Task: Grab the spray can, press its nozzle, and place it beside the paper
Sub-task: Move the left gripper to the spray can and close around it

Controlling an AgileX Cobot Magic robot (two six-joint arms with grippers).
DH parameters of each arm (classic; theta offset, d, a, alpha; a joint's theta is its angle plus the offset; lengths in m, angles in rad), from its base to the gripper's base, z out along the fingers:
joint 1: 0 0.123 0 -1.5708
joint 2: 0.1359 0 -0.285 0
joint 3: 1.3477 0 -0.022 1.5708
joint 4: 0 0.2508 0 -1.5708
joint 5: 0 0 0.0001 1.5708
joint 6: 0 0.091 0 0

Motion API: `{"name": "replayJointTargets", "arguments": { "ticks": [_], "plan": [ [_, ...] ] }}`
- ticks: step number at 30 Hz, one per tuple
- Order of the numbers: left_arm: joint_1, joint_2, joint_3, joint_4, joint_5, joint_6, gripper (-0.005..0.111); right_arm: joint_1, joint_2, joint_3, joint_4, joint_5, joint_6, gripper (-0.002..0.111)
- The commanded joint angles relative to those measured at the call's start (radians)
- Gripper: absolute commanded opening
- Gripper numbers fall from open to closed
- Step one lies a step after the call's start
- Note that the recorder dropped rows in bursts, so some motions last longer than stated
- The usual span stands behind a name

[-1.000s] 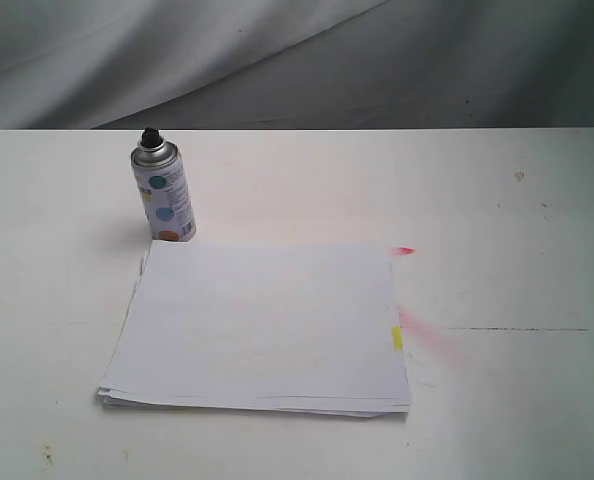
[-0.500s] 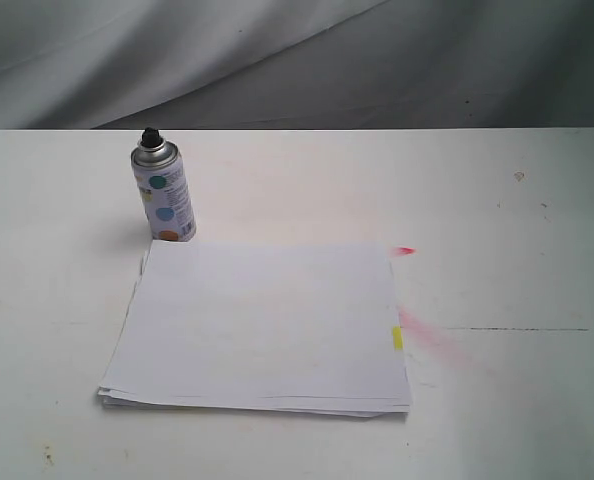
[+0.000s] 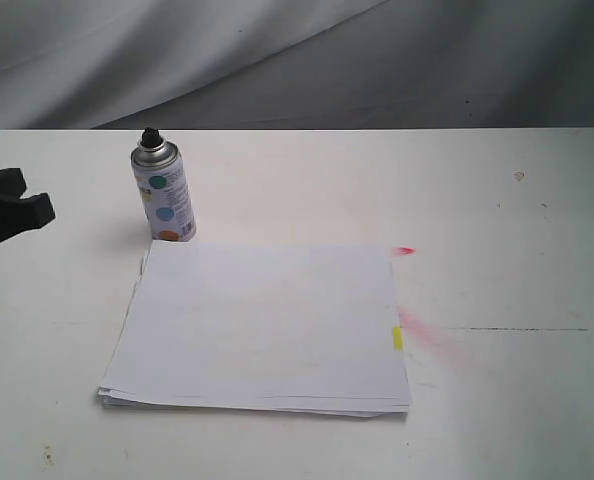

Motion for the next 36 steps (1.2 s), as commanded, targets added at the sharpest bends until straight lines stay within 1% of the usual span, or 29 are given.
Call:
{"name": "replayJointTargets", "arguments": {
  "ticks": [1,3,5,9,11,17,21,24,26,28,29,31,35,36],
  "plan": [
    [0.003,0.060,-0.004,0.005,-0.051,-0.016,0.000,-0.004,0.003,0.003,-0.005,0.002,-0.003,0.000],
    [0.003,0.084,-0.004,0.007,-0.078,-0.018,0.000,-0.004,0.003,0.003,-0.005,0.002,-0.003,0.000],
    [0.003,0.108,-0.004,0.042,-0.101,-0.032,0.000,-0.004,0.003,0.003,-0.005,0.002,-0.003,0.000],
    [0.003,0.171,-0.004,0.162,-0.158,-0.109,0.000,-0.004,0.003,0.003,-0.005,0.002,-0.003,0.000],
    [0.003,0.202,-0.004,0.196,-0.187,-0.167,0.000,-0.004,0.003,0.003,-0.005,0.002,-0.003,0.000],
    [0.003,0.241,-0.004,0.203,-0.230,-0.168,0.000,-0.004,0.003,0.003,-0.005,0.002,-0.003,0.000],
    [0.003,0.263,-0.004,0.203,-0.299,-0.174,0.000,-0.004,0.003,0.003,-0.005,0.002,-0.003,0.000],
    [0.003,0.290,-0.004,0.203,-0.306,-0.174,0.001,-0.004,0.003,0.003,-0.005,0.002,-0.003,0.000],
    [0.003,0.306,-0.004,0.203,-0.306,-0.174,0.003,-0.004,0.003,0.003,-0.005,0.002,-0.003,0.000],
    [0.003,0.322,-0.004,0.217,-0.306,-0.174,0.010,-0.004,0.003,0.003,-0.005,0.002,-0.003,0.000],
    [0.003,0.326,-0.004,0.233,-0.306,-0.174,0.017,-0.004,0.003,0.003,-0.005,0.002,-0.003,0.000],
    [0.003,0.330,-0.004,0.278,-0.306,-0.174,0.032,-0.004,0.003,0.003,-0.005,0.002,-0.003,0.000],
    [0.003,0.330,-0.004,0.297,-0.306,-0.180,0.077,-0.004,0.003,0.003,-0.005,0.002,-0.003,0.000],
    [0.003,0.330,-0.004,0.297,-0.306,-0.180,0.086,-0.004,0.003,0.003,-0.005,0.002,-0.003,0.000]
  ]
}}
